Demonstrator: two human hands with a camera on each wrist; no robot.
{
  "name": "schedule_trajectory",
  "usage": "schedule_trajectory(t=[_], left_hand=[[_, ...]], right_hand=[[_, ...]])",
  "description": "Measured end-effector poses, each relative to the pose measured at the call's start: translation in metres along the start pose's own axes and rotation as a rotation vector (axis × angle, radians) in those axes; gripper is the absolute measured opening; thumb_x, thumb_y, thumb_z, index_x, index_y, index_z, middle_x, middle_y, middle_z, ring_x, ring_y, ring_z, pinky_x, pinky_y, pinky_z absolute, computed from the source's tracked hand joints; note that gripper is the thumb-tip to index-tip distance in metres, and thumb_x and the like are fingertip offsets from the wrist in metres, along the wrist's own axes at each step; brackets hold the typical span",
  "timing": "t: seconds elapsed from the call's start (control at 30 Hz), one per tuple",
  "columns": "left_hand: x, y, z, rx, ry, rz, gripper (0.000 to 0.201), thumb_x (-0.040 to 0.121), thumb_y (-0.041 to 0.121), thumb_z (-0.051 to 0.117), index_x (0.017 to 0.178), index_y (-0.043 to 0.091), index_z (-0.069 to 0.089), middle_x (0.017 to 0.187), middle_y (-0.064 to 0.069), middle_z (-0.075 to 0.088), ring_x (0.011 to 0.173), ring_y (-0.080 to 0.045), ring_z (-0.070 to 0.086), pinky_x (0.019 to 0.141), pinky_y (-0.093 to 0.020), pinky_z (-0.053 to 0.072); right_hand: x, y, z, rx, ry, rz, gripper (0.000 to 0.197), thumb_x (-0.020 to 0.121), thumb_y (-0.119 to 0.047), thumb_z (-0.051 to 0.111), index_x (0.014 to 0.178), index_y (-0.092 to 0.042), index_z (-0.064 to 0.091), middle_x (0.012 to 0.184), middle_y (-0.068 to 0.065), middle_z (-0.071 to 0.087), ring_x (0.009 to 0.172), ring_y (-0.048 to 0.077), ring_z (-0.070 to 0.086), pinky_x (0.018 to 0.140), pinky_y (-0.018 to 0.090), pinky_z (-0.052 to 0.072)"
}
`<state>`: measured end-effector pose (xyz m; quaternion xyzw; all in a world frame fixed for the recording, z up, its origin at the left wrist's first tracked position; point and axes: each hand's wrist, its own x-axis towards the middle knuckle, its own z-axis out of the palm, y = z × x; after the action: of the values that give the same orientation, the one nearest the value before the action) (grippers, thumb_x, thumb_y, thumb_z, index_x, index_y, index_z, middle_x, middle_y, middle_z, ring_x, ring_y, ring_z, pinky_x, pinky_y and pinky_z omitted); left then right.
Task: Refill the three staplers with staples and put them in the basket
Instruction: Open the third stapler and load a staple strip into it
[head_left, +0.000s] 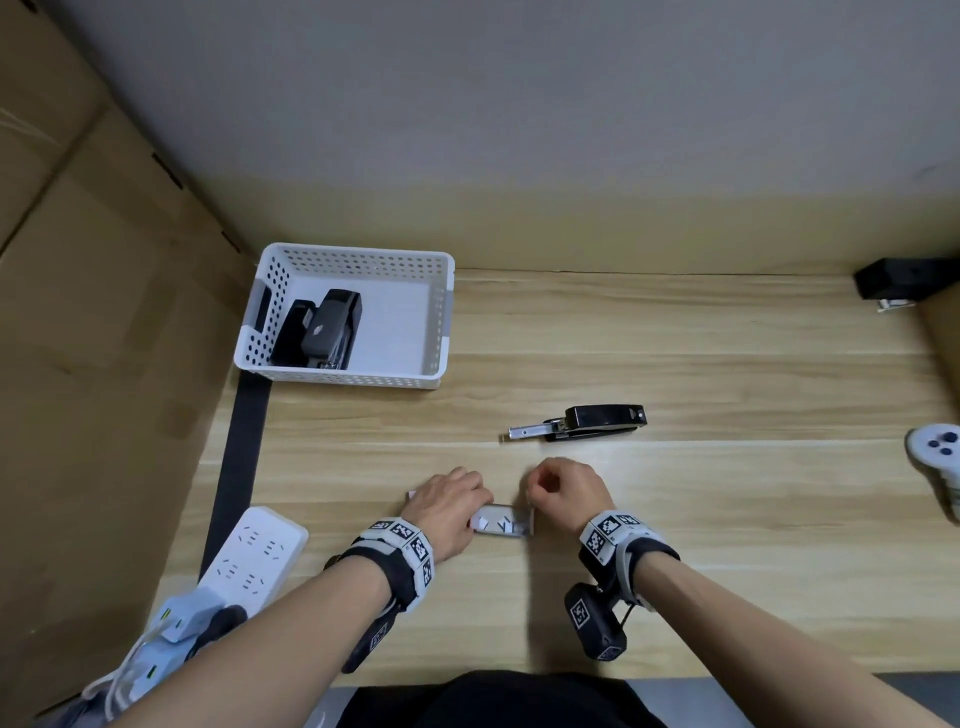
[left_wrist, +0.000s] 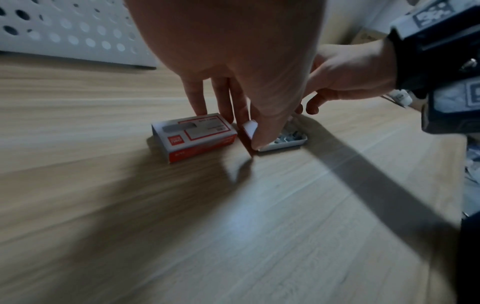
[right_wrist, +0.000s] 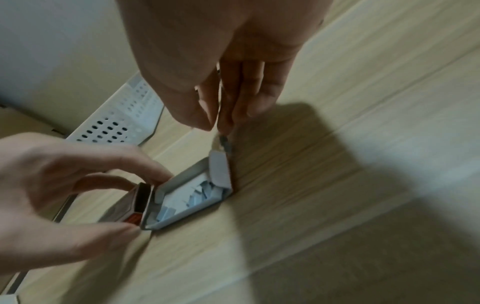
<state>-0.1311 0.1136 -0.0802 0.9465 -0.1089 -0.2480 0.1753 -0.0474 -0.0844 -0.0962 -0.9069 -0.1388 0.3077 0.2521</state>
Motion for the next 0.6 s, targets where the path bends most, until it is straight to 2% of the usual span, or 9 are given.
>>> schedule_trajectory(t=[0.13,0.27,0.33,0.43,0.53,0.6], left_hand=[[0.002,0.001,-0.002,0.029,-0.033,0.034,0.041,0.084,0.017,0.057,0.125,0.022,0.057,0.114,0.003,0.052,0.110,-0.018,0.045,0.095,-0.034,0.040],[0.009,0.004,-0.004,0.020,-0.049,0.007,0.042,0.086,0.015,0.052,0.127,0.022,0.058,0.116,0.004,0.054,0.112,-0.018,0.045,0.096,-0.035,0.042],[0.012,0.008,-0.005,-0.002,-0.077,-0.030,0.042,0.086,0.020,0.051,0.127,0.022,0.057,0.118,0.003,0.054,0.114,-0.019,0.045,0.097,-0.037,0.042],[0.017,0.018,-0.006,0.015,-0.111,-0.069,0.044,0.085,0.034,0.053,0.127,0.022,0.055,0.118,0.001,0.055,0.115,-0.021,0.047,0.095,-0.038,0.042],[0.020,0.025,-0.002,0.083,-0.165,-0.061,0.061,0.079,0.048,0.062,0.132,0.022,0.048,0.121,0.001,0.050,0.113,-0.021,0.045,0.093,-0.039,0.043],[0.020,0.028,0.004,0.159,-0.162,-0.046,0.061,0.078,0.043,0.068,0.131,0.021,0.047,0.122,0.000,0.048,0.113,-0.022,0.044,0.091,-0.039,0.042]], right_hand=[[0.005,0.008,0.004,0.040,-0.031,0.041,0.008,0.079,-0.027,0.061,0.072,-0.029,0.065,0.077,-0.011,0.069,0.075,0.011,0.063,0.072,0.031,0.054],[0.004,0.016,0.000,0.109,-0.053,-0.002,0.011,0.080,-0.022,0.060,0.081,-0.030,0.067,0.087,-0.015,0.070,0.081,0.004,0.063,0.076,0.026,0.052],[-0.003,0.023,-0.001,0.146,-0.084,-0.032,0.021,0.076,-0.016,0.059,0.088,-0.030,0.069,0.089,-0.014,0.069,0.082,0.001,0.063,0.078,0.026,0.053],[-0.014,0.035,0.001,0.171,-0.105,-0.087,0.036,0.069,-0.008,0.056,0.096,-0.028,0.068,0.094,-0.011,0.063,0.084,0.006,0.060,0.081,0.031,0.053],[-0.016,0.040,0.003,0.045,-0.129,-0.159,0.039,0.071,-0.014,0.063,0.106,-0.031,0.062,0.101,-0.012,0.054,0.089,0.006,0.055,0.081,0.030,0.052],[-0.013,0.040,0.004,-0.040,-0.150,-0.182,0.035,0.075,-0.022,0.069,0.107,-0.033,0.060,0.104,-0.013,0.052,0.095,0.007,0.053,0.081,0.029,0.051]])
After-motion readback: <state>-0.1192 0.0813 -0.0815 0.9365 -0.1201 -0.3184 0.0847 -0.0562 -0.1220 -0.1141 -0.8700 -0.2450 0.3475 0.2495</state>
